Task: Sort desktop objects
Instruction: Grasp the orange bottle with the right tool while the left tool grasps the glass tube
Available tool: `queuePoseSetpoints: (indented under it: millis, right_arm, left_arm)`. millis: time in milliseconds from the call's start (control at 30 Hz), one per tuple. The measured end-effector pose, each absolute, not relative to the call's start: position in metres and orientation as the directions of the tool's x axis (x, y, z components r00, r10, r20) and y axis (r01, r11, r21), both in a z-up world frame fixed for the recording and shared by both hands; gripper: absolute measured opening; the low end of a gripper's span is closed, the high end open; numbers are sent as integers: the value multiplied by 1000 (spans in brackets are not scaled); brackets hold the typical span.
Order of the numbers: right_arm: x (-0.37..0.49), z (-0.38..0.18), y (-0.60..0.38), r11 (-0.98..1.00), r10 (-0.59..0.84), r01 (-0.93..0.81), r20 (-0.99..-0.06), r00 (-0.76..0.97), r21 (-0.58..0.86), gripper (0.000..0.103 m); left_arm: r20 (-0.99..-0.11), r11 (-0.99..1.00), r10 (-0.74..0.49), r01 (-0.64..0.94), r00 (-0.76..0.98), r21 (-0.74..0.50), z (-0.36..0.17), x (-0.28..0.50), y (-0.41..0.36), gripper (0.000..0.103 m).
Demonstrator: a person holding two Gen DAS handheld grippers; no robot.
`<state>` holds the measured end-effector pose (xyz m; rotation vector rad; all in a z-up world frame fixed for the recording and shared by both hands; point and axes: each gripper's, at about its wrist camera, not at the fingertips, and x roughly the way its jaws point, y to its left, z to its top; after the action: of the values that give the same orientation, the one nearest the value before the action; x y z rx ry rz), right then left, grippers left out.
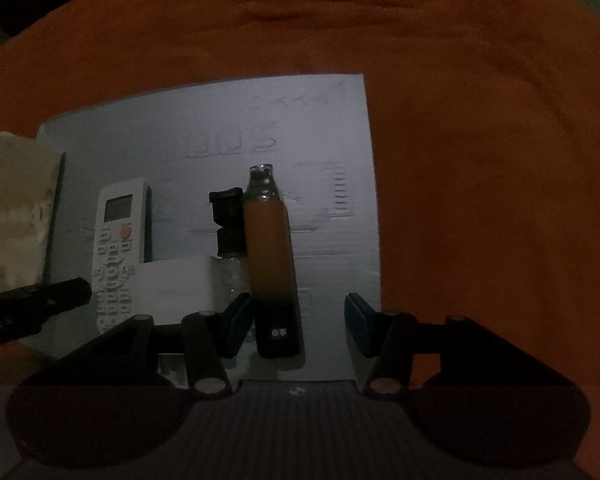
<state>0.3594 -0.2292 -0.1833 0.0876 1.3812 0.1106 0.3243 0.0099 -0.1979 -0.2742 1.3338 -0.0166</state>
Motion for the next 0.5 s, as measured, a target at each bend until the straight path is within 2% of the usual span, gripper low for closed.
queuePoseSetpoints:
  millis: [100,200,367,500]
  right_arm:
    - [359,-183,-230,992,126,-31,-974,186,122,54]
    - [357,-184,-232,992,123,-32,-975,185,119,54]
    - [359,-183,-232,994,111,-25,-976,189,109,54]
    - [360,-184,-231,993,114,-21,-977,182,112,54]
  left_arm:
    - [-959,971,-156,-141,238,-192,-200,322,12,67]
    - [-957,975,-147,-125,251,-183,-202,320,13,53]
    - [-958,979,-139,-112,250,-172,-200,316,24,44]
    - [-958,982,-133,-97,252,-162,-197,316,29,29]
